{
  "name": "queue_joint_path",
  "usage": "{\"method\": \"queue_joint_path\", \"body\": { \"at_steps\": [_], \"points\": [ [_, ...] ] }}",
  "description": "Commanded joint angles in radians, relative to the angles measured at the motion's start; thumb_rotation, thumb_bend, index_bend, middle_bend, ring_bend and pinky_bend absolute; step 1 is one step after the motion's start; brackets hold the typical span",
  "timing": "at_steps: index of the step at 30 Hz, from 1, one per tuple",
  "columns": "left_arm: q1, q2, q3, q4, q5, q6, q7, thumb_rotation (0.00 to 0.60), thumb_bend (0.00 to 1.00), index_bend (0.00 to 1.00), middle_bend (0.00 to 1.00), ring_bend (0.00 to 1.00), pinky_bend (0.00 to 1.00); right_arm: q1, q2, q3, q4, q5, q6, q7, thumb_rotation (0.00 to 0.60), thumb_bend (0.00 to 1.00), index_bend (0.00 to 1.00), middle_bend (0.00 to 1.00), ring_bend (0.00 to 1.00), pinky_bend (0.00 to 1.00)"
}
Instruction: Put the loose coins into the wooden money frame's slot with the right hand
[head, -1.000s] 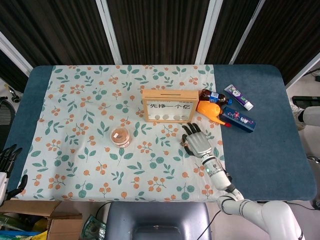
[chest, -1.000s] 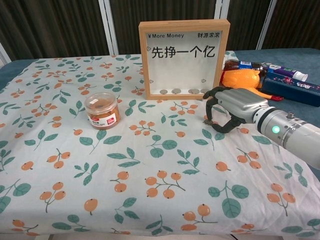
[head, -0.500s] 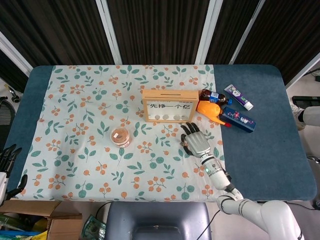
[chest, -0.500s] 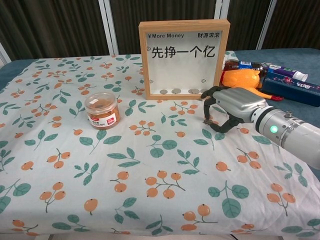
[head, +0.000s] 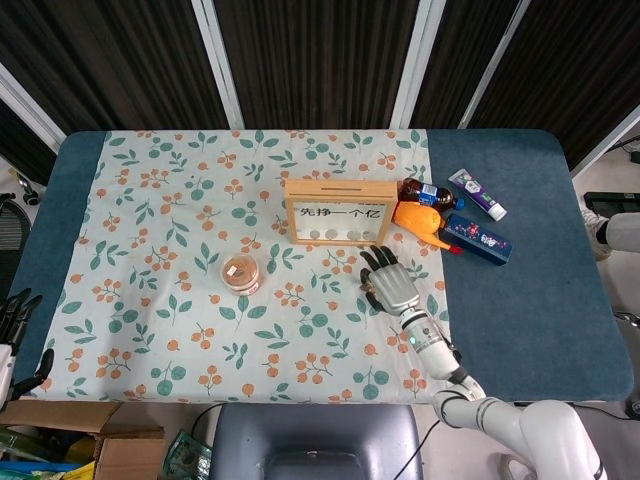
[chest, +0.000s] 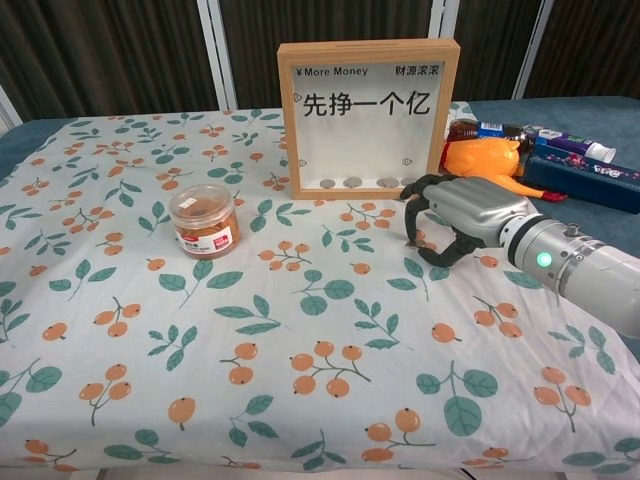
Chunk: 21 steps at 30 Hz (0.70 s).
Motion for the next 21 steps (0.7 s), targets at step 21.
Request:
{"method": "queue_joint_path", "body": {
  "at_steps": [21],
  "points": [
    [0.005, 0.001, -0.002, 0.001, 0.0, 0.008, -0.008, 0.6, 0.45, 0.0, 0.0, 0.0, 0.0, 0.022, -0.037, 0.02, 0.048, 0.009, -0.02, 0.022, 0.6, 0.58, 0.66, 0.23, 0.05, 0.19]
  ]
}}
